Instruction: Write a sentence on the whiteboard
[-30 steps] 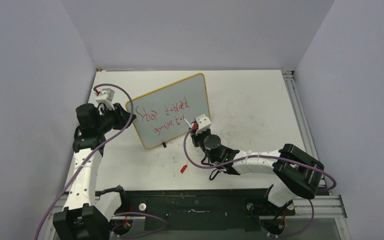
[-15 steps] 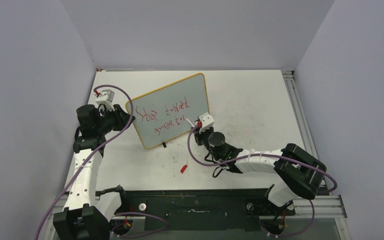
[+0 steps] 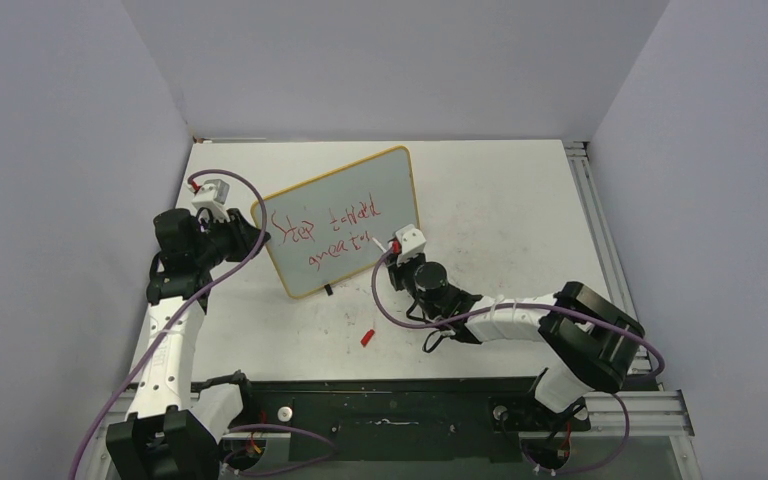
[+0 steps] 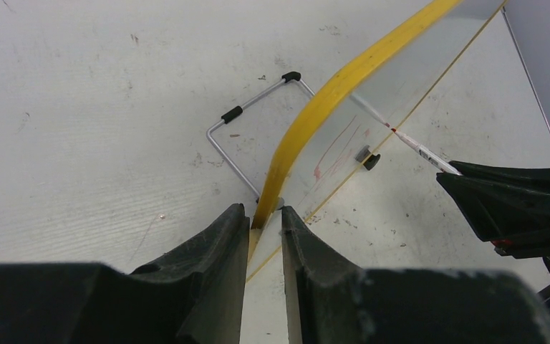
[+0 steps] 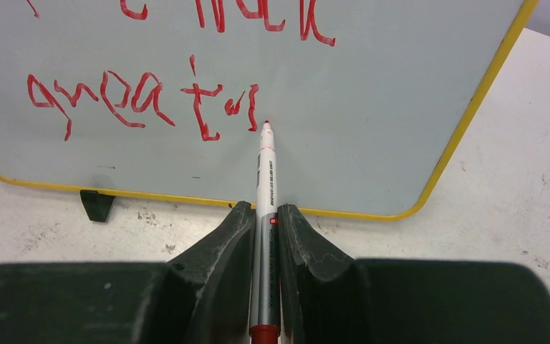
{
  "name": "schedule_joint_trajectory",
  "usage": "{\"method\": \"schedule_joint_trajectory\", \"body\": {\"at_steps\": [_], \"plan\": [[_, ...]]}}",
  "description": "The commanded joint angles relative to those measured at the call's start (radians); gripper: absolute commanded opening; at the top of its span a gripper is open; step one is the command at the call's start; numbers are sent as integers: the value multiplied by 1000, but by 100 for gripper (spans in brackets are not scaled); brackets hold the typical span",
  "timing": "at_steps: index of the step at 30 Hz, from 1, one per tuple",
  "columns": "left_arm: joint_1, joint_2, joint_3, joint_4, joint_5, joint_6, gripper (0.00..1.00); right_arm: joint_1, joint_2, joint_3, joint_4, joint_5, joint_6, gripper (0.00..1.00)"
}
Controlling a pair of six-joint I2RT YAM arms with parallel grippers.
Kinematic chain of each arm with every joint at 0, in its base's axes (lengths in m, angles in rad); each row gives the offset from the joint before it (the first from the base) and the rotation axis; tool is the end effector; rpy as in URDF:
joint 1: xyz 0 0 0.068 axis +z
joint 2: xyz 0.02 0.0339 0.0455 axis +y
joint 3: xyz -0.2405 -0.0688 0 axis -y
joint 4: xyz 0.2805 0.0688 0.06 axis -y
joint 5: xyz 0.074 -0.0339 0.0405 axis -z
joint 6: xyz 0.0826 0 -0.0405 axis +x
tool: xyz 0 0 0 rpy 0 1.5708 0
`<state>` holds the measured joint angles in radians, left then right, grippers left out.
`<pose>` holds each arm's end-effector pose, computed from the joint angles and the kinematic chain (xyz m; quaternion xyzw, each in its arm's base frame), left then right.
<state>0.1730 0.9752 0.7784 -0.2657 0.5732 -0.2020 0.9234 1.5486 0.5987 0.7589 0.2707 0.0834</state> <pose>0.3035 0.0076 0.2526 -0.0059 0.8291 -0.2477 0.5012 0.2453 0.2878 0.1315 -0.2332 0.7329 0.2131 0.6026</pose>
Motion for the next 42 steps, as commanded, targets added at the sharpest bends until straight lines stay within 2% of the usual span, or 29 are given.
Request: {"method": "schedule_joint_trajectory", "body": {"at_steps": [1, 14, 33, 42], "plan": [[5, 6, 11, 16, -2, 10, 23, -12, 8, 39, 65, -7, 2, 5], [7, 23, 16, 17, 2, 11, 22, -23, 37, 56, 79, -17, 6, 5], [5, 32, 12, 10, 10, 34, 1, -45, 36, 55, 76, 22, 22, 5], [3, 33, 9, 5, 22, 50, 0, -50, 21, 64, 82, 21, 18, 5]]}}
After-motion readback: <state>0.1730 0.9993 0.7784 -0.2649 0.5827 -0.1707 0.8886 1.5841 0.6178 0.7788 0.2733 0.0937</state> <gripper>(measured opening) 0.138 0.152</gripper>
